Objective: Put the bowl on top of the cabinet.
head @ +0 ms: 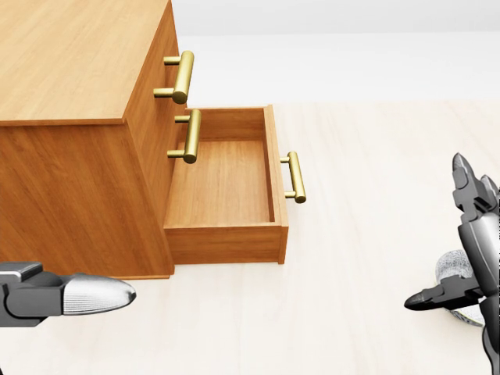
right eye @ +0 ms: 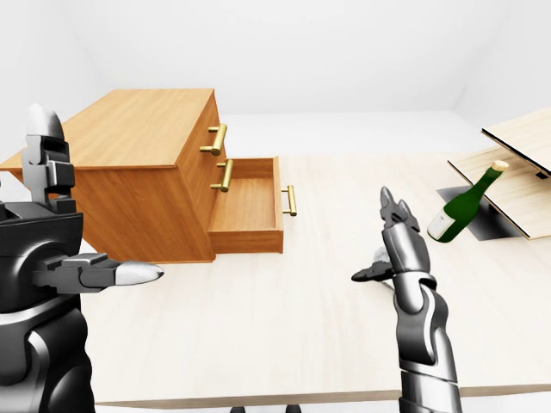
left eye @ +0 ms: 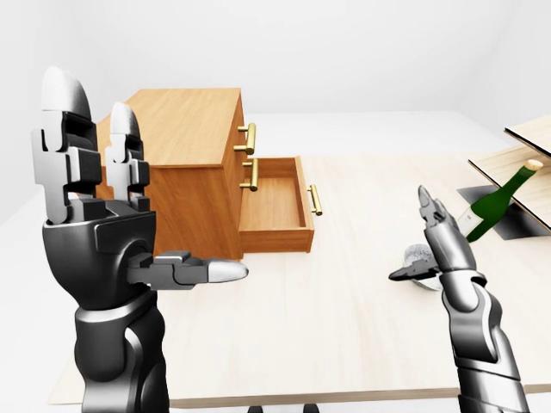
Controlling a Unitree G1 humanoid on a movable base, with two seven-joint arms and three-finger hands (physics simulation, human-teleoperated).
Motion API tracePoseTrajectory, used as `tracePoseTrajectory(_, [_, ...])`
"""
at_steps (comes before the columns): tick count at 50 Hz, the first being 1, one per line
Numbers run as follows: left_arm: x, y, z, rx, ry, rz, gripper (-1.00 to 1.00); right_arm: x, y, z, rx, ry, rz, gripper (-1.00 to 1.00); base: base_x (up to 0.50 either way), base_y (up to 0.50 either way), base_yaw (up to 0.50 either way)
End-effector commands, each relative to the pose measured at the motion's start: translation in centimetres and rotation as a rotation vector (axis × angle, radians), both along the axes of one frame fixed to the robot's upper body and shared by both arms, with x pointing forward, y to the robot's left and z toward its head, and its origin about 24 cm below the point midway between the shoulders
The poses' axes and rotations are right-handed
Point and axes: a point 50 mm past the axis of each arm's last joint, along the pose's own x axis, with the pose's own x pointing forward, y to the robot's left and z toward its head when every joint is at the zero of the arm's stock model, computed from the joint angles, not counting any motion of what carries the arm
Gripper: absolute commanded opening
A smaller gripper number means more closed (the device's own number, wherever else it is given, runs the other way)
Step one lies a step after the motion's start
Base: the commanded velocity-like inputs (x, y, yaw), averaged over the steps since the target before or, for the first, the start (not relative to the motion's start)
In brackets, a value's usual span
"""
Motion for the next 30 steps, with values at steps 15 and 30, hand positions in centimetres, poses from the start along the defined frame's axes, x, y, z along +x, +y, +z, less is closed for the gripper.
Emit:
tracePoseTrajectory(15, [0.3,0.0,-0.5,0.004,0.027,0.003,1.0,-1.0,-0.5,-1.9,-0.063,0.043,0.001,1.0,0.0,0.0,0.0])
tracePoseTrajectory(30, [0.3,0.0,-0.6,0.006,0.033,0.002,1.0,-1.2,-0.9,-2.0,-0.078,0.058,-0.013,1.0,0.0,0.0,0.0])
